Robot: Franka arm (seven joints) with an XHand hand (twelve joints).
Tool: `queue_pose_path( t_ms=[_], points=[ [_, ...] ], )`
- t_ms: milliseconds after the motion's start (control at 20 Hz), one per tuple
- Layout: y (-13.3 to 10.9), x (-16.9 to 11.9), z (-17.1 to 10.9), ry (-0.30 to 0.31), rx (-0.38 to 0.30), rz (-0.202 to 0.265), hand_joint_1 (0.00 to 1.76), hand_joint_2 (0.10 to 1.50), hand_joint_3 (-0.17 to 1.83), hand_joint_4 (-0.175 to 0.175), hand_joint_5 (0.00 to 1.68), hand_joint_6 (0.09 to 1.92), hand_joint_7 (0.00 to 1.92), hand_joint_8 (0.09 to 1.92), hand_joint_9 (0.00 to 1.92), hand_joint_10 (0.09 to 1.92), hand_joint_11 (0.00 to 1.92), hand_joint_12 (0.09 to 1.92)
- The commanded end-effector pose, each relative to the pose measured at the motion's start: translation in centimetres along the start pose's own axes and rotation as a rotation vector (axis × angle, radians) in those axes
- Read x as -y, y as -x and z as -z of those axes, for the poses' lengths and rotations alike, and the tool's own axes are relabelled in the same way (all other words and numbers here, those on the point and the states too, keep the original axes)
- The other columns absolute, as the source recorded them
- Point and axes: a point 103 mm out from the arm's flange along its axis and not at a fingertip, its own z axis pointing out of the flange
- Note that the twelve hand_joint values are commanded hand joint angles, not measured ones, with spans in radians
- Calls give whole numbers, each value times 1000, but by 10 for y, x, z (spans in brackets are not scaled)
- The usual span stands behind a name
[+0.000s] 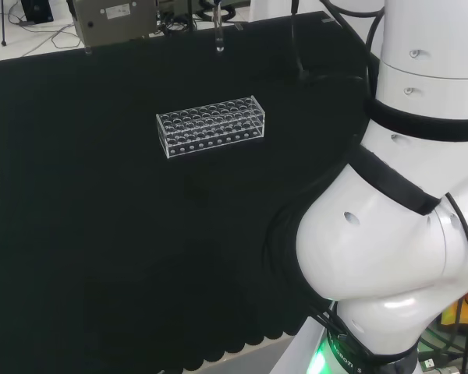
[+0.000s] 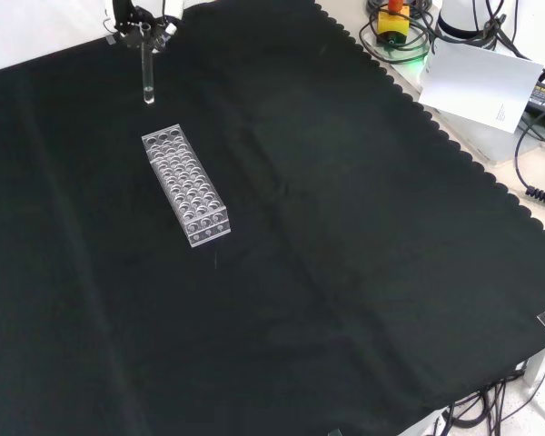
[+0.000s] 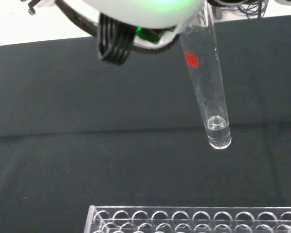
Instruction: Shake the test tube.
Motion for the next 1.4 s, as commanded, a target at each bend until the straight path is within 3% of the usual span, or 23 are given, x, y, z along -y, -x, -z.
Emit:
queue_pose_path(
  t_ms=[50,650,800,1100,1400],
  points=[
    [-20,-5,-12,-19,-24,37,1233,649,640,-175,1332,545,1722,510,1654,658,1441,864],
    [-91,-18,-32,-37,-103,163,1233,648,641,-175,1332,545,1723,508,1654,658,1440,864],
    [-96,-20,-33,-42,-98,172,1233,648,642,-175,1332,545,1724,507,1654,658,1440,864],
    [-62,-16,-30,-43,-68,89,1233,647,642,-175,1332,545,1724,506,1654,658,1439,864],
    [8,-1,-24,-37,-19,-67,1233,647,643,-175,1332,545,1724,506,1653,658,1438,864]
  ],
)
